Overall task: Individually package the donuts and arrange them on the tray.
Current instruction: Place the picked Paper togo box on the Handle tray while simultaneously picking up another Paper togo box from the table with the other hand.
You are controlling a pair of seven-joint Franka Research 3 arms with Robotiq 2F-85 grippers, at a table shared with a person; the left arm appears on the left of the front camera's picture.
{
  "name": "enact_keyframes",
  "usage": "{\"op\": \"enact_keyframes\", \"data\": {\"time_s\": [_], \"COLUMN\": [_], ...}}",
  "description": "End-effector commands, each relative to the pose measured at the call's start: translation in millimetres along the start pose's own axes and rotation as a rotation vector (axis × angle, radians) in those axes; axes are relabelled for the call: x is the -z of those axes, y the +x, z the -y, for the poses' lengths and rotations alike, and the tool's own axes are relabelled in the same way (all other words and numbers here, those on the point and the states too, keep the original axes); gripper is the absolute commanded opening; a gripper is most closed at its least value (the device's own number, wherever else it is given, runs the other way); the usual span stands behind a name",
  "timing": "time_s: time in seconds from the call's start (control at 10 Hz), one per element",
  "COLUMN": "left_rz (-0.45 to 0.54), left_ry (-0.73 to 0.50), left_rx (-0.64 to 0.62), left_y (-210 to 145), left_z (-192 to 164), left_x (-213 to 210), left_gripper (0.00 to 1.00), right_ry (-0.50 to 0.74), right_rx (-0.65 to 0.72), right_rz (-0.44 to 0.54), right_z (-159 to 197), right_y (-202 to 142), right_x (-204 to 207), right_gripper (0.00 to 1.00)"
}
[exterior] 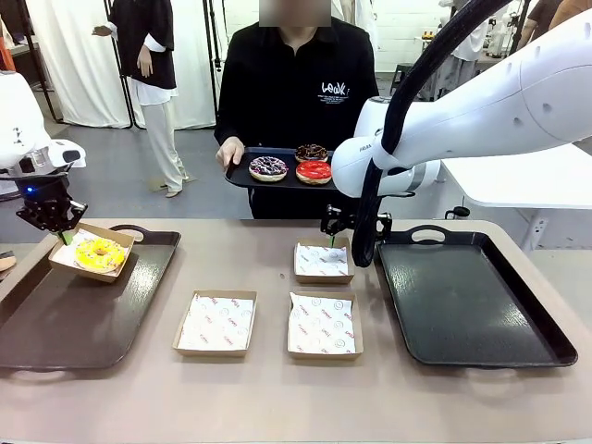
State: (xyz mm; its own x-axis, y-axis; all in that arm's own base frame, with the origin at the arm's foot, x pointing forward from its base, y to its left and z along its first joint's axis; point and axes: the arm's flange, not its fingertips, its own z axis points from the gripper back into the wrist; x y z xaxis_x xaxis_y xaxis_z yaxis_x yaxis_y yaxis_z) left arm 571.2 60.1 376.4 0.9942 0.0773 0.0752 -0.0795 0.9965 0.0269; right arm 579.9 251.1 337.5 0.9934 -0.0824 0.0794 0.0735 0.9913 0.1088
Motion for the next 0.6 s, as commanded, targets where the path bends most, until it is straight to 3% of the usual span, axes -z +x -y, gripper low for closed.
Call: {"op": "enact_keyframes", "data": {"time_s": [0.0,0.5], "left_rz": [-0.013,-0.028], "left_ry": [-0.005,0.004], "left_rx": [0.029,0.032], "left_y": [7.5,12.3], "left_z": [-1.0,2.0], "left_x": [3.7,13.4], "left_gripper": [0.01,0.01], "right_ry": [0.017,0.006], "right_rx": [-0.009,-0.032], "right_rz": [0.007,0.000], "right_z": [2.3,3.7], "right_y": [-3.4,-3.9], "right_x": [6.1,11.4], "right_gripper": [1.00,1.00]}}
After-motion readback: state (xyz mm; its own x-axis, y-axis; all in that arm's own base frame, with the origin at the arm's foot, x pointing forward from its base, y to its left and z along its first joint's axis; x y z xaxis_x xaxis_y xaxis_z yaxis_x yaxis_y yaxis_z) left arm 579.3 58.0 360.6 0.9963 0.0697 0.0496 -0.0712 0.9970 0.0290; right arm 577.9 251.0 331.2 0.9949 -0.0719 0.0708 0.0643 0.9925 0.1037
